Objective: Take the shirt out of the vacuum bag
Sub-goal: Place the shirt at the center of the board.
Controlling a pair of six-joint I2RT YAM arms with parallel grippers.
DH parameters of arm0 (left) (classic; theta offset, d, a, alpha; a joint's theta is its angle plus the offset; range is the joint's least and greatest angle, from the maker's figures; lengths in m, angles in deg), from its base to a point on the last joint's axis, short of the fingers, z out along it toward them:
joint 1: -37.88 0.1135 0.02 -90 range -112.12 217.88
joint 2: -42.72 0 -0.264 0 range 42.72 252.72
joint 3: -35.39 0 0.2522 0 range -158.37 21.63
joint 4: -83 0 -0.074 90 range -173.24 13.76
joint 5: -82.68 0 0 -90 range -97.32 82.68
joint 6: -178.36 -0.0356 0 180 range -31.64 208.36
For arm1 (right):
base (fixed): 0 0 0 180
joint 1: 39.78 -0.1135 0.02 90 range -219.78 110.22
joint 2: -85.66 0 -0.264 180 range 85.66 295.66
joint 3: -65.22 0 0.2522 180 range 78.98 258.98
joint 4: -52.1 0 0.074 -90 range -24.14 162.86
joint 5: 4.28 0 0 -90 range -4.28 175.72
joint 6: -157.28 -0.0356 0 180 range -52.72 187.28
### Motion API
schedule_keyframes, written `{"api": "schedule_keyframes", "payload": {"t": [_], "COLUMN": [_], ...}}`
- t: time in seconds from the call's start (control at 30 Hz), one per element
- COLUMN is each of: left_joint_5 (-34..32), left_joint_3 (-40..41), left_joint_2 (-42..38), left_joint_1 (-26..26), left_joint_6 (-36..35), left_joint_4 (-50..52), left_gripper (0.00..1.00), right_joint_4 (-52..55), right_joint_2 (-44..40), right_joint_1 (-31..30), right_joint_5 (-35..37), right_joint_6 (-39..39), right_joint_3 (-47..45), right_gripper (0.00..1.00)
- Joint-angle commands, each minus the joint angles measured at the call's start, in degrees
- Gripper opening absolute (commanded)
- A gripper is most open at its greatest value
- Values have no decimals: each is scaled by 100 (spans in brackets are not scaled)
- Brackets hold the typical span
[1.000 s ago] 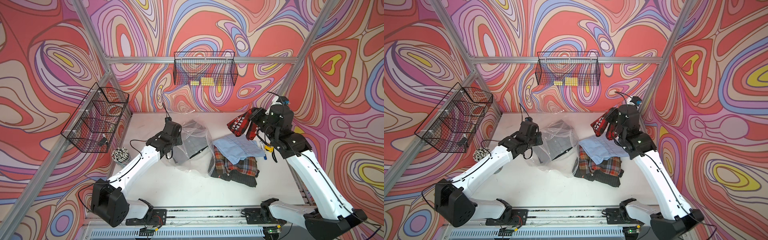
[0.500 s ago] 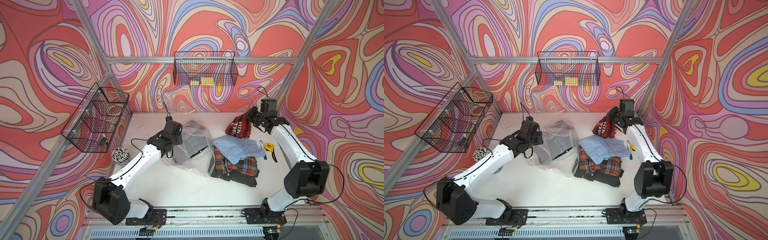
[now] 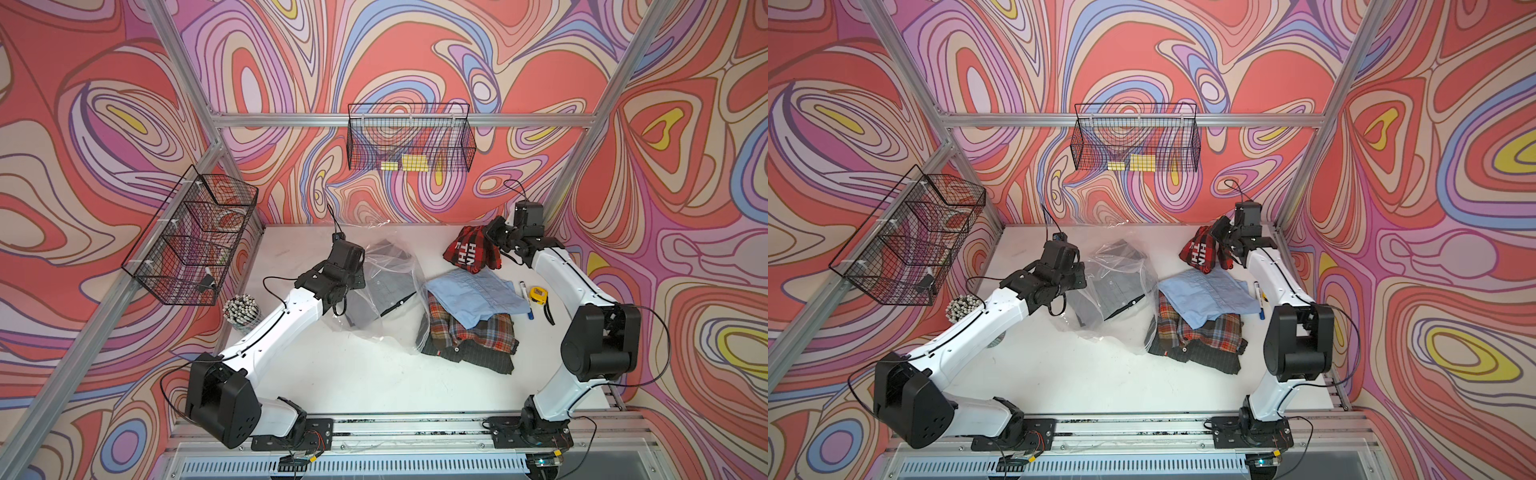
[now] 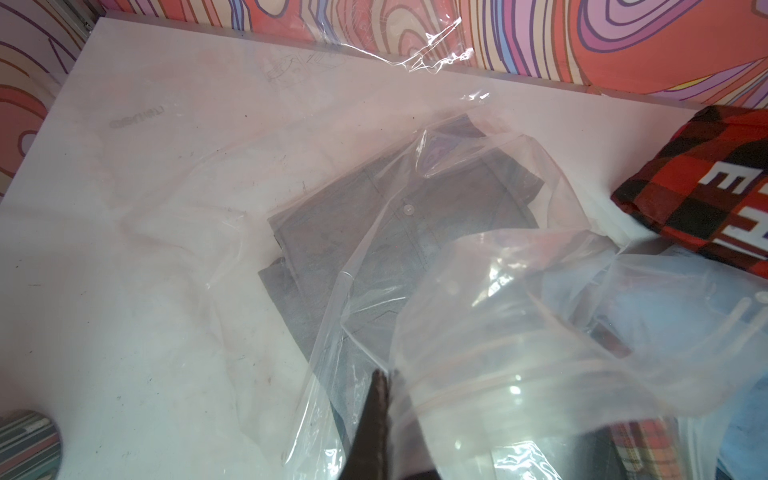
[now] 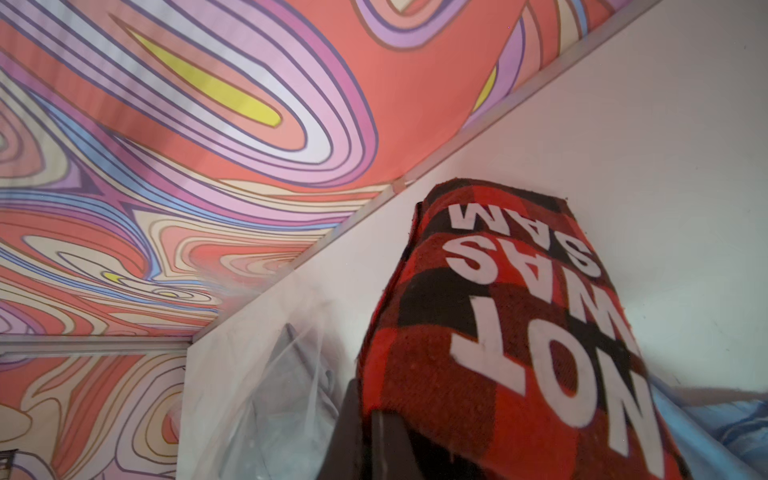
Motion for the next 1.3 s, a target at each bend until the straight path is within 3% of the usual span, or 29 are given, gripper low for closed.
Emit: {"api": "schedule_keyframes", "payload": {"t": [0.0, 0.2, 0.5, 0.53, 0.57, 0.63, 0.73, 0.93, 1.1, 1.2, 1.27], "left_joint_5": [-41, 16, 72, 77, 74, 83, 106, 137, 148, 161, 119], "left_joint_3": [-130, -127, -101, -92, -94, -82, -102, -115, -112, -120, -91], "left_joint_2": [85, 83, 63, 59, 47, 37, 50, 59, 76, 85, 59], "left_joint_1": [49, 46, 48, 43, 42, 42, 44, 48, 45, 43, 38], "left_joint_6": [-82, -83, -105, -101, -100, -109, -103, -101, -83, -65, -52], "left_joint_4": [100, 88, 108, 108, 110, 89, 88, 100, 89, 111, 104], "left_gripper": [0, 0, 0, 0, 0, 0, 0, 0, 0, 0, 0], "right_joint_4": [-188, -397, -67, -60, -34, -78, -122, -119, -392, -77, -190], "right_joint_2": [159, 88, 177, 324, 340, 298, 52, -490, -685, -628, -507], "right_joint_1": [-163, -193, -188, -185, -192, -191, -186, -185, -332, -822, -955], "right_joint_5": [-136, 316, 1122, 978, 829, 558, 431, 233, -507, 116, 15], "right_joint_6": [455, 583, 778, 818, 847, 823, 761, 735, 279, 466, 331], "right_joint_3": [-422, -1219, -908, -861, -821, -854, -979, -952, -790, -604, -687], "right_gripper": [0, 0, 0, 6, 24, 45, 63, 74, 77, 78, 78]}}
